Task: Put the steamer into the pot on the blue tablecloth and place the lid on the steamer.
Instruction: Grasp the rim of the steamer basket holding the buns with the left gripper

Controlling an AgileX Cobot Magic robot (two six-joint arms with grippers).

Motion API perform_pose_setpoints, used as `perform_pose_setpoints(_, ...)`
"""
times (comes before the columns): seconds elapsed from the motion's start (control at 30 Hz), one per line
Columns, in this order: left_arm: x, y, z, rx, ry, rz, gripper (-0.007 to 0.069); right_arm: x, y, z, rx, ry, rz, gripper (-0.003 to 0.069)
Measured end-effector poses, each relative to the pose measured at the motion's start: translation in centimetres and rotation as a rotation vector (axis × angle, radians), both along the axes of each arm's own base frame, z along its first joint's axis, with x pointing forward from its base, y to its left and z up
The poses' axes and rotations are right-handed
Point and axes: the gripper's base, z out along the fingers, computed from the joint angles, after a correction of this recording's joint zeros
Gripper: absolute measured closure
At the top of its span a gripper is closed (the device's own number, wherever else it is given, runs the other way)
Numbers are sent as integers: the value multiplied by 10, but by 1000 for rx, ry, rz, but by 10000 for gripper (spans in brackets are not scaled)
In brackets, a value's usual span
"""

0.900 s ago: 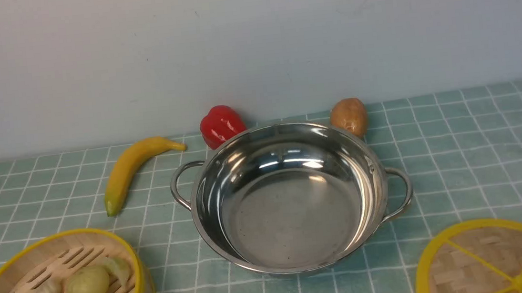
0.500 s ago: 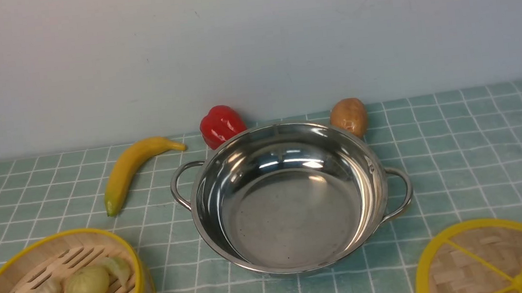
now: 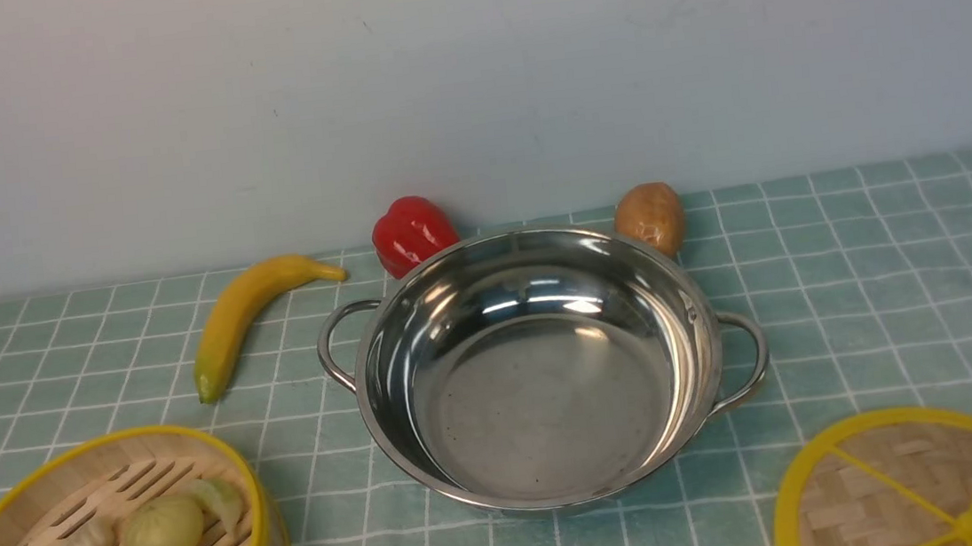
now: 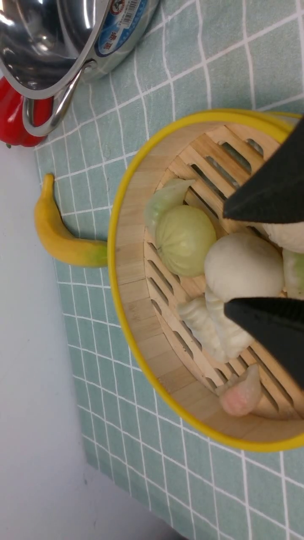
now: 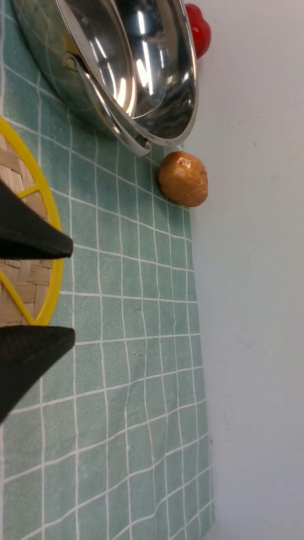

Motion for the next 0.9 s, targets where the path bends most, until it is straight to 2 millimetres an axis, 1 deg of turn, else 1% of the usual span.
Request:
perform_pose_setpoints(0.2, 0, 0, 0, 7, -2, -1, 382, 0, 0, 0, 0, 0, 0, 416)
perform_pose_setpoints(0.33, 2, 0, 6, -3, -67, 3, 382, 0, 0, 0, 0, 0, 0, 416)
perform_pose_setpoints(0.4, 3, -1, 15, -185, -182, 27, 382, 0, 0, 0, 0, 0, 0, 416)
perform_pose_setpoints(0.53, 4, -1, 24, -415, -283, 59, 382, 0, 0, 0, 0, 0, 0, 416)
perform_pose_setpoints(0.7, 4, 2, 32, -515, -381, 91, 382, 0, 0, 0, 1, 0, 0, 416)
perform_pose_setpoints(0.9, 4, 3, 33, -550, -394, 99, 382, 0, 0, 0, 4, 0, -1, 416)
